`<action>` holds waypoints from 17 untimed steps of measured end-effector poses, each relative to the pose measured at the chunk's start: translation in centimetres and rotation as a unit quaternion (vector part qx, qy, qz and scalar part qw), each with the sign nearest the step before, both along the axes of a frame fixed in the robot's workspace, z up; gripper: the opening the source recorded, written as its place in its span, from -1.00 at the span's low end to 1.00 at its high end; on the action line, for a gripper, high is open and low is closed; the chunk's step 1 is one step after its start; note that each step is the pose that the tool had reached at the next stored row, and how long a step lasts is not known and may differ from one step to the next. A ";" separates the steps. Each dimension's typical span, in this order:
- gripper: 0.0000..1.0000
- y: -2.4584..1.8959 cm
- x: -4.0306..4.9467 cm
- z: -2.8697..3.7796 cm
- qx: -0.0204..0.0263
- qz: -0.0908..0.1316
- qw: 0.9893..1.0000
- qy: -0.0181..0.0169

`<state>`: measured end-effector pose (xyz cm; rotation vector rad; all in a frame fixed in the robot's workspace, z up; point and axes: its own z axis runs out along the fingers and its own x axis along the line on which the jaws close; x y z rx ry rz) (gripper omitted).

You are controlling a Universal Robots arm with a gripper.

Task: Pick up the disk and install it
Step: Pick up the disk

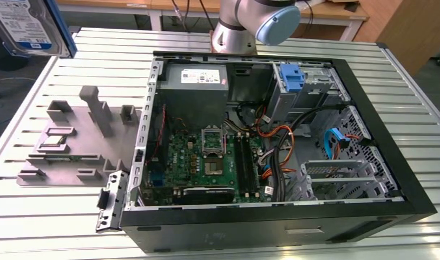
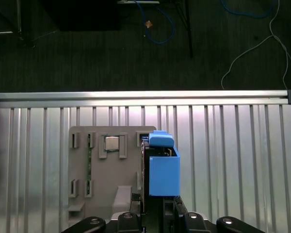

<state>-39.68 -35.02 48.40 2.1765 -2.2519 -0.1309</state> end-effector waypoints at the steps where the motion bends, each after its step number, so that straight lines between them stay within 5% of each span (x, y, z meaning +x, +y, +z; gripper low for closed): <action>1: -0.30 0.00 0.00 0.08 0.000 0.000 1.000 0.000; 11: -0.30 0.00 0.00 0.21 0.000 0.000 1.000 0.000; 17: -0.30 0.00 0.00 0.88 0.000 0.000 1.000 0.000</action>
